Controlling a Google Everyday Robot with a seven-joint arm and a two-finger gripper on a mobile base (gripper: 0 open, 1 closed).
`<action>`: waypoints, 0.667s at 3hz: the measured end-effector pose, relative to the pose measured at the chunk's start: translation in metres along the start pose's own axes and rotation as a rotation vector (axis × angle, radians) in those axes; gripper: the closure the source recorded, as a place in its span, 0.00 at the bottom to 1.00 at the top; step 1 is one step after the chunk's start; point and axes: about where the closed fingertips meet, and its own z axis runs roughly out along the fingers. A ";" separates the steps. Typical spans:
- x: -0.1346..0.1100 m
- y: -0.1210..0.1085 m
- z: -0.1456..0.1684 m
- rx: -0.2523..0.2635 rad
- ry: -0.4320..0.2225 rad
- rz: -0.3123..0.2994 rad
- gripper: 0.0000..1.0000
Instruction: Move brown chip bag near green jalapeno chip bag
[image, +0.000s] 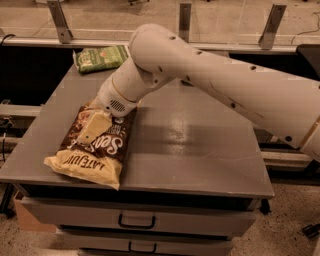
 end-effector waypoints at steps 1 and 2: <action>-0.004 0.000 -0.004 0.000 0.000 0.000 0.87; -0.008 0.000 -0.008 0.000 0.000 0.000 1.00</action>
Offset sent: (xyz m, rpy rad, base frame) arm 0.0022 -0.0237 0.1423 0.0833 -0.2398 -0.0140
